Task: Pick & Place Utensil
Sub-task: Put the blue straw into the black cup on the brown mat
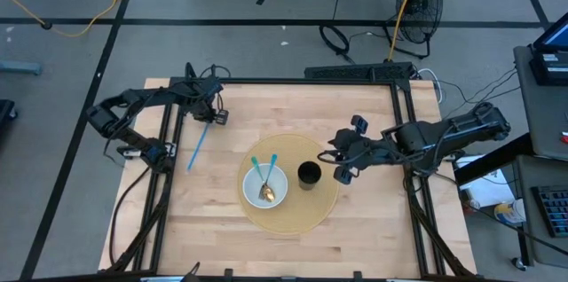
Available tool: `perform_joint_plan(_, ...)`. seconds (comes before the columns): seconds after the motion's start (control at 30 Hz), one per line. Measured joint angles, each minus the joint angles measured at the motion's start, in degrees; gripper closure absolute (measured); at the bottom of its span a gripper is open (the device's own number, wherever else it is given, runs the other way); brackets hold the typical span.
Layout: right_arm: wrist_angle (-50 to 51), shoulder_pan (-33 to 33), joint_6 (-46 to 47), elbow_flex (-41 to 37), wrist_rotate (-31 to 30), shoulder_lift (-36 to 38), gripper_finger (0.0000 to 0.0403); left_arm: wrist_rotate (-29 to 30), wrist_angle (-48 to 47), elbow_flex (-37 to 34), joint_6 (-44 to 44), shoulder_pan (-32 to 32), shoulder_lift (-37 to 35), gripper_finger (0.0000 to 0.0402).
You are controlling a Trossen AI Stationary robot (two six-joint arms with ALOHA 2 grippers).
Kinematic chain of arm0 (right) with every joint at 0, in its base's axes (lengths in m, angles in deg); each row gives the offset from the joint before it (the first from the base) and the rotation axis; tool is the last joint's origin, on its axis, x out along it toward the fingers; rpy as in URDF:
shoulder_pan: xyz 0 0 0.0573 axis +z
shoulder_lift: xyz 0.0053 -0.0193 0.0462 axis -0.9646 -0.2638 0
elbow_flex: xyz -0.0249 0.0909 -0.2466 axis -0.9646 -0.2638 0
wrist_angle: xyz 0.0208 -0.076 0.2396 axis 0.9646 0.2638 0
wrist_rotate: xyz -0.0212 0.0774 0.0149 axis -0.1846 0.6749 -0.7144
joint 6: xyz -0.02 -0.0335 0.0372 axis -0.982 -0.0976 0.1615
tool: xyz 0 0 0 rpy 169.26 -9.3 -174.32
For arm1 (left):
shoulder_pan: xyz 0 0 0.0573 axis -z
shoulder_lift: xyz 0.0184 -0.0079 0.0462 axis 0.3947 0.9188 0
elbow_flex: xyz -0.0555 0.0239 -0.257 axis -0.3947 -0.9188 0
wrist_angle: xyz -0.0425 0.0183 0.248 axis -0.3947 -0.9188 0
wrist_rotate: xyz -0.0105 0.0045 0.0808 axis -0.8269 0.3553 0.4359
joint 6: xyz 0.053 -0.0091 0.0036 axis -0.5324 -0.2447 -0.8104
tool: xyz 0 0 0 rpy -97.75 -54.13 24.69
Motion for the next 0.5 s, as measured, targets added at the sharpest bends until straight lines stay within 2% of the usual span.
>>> perform_joint_plan(0.17,0.1,0.0,0.2,-2.0,0.0,0.0,0.0293,0.0,-0.1,0.0,-0.2,0.1,0.0,0.0387)
perform_joint_plan(0.5,0.0,0.0,2.5,-2.1,0.0,2.0,0.0298,-0.4,-0.5,-0.3,-1.0,0.8,-1.7,0.0397)
